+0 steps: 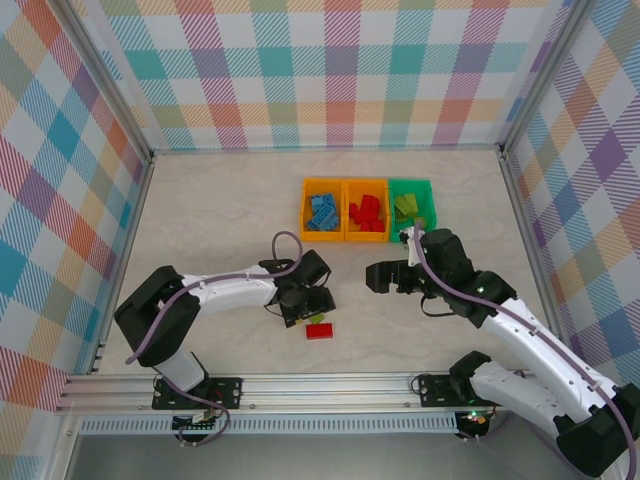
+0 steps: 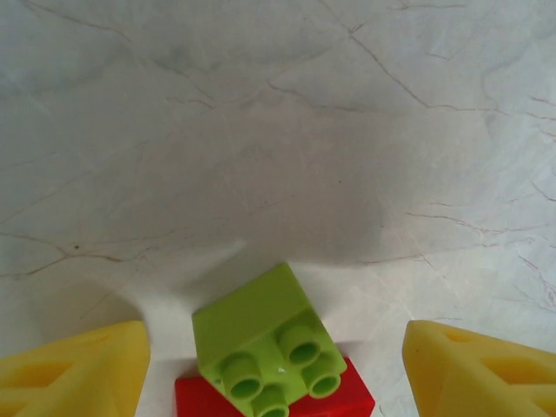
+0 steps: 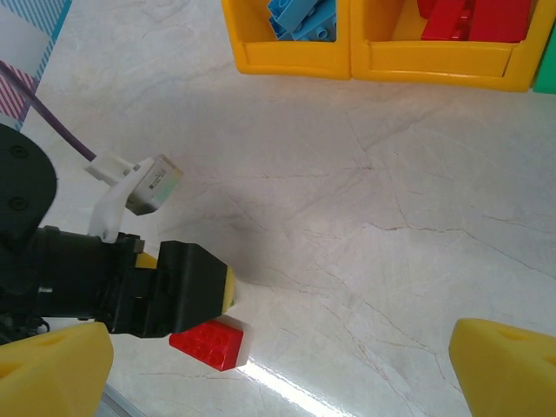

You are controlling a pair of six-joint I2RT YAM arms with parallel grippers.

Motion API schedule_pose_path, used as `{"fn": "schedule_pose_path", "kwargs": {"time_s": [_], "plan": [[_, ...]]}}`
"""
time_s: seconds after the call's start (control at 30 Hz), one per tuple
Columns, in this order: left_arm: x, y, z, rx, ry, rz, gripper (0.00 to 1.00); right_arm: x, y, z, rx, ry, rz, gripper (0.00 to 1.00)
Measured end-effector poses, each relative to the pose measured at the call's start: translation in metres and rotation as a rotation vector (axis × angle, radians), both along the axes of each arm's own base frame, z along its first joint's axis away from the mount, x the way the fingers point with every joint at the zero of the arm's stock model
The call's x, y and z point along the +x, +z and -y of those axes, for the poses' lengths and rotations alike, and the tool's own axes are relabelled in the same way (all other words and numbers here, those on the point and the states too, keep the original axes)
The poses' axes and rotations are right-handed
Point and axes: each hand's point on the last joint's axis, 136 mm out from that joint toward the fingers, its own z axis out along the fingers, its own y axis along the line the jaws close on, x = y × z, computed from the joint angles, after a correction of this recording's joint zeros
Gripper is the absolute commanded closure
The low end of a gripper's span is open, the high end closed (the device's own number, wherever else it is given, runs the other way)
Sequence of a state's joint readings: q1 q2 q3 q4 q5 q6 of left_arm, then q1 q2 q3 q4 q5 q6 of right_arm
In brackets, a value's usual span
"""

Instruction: Sort the legos into containers by color

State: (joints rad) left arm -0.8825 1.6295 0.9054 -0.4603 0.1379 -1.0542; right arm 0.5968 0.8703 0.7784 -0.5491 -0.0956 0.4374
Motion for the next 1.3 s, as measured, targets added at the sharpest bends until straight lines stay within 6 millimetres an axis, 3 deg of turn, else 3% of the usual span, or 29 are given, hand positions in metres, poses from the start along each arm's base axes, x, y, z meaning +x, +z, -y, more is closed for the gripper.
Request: {"fn": "schedule_pose_path", "kwargs": {"time_s": [0.3,0.53,0.7,0.8,0.9,1.07,1.17,1.3], "plan": [[-0.004,-0.006,-0.012,0.051,0.037,-0.020,0.61,-0.002,-0.001,0.002,0.008,-0.014,-0.013,0.00],[-0.001,-0.003,-0.008,0.038,0.026,-0.009,0.76,-0.007,-0.014,0.001,-0.016,0.000,-0.070,0.00],[0.011,0.012,-0.003,0.051,-0.043,0.054,0.79,-0.013,-0.009,-0.005,0.018,0.039,-0.076,0.00],[0.037,0.045,0.016,0.025,-0.111,0.178,0.80,-0.016,-0.003,-0.008,0.045,0.060,-0.065,0.00],[0.069,0.094,0.040,-0.018,-0.181,0.351,0.79,-0.016,0.006,-0.008,0.065,0.059,-0.034,0.01],[0.120,0.170,0.085,-0.095,-0.262,0.620,0.79,-0.010,0.026,0.011,0.070,-0.033,0.085,0.00],[0.159,0.191,0.124,-0.108,-0.299,0.747,0.79,-0.007,0.035,0.028,0.067,-0.120,0.149,0.00],[0.210,0.184,0.174,-0.068,-0.352,0.857,0.79,-0.002,0.041,0.043,0.057,-0.205,0.193,0.00]]}}
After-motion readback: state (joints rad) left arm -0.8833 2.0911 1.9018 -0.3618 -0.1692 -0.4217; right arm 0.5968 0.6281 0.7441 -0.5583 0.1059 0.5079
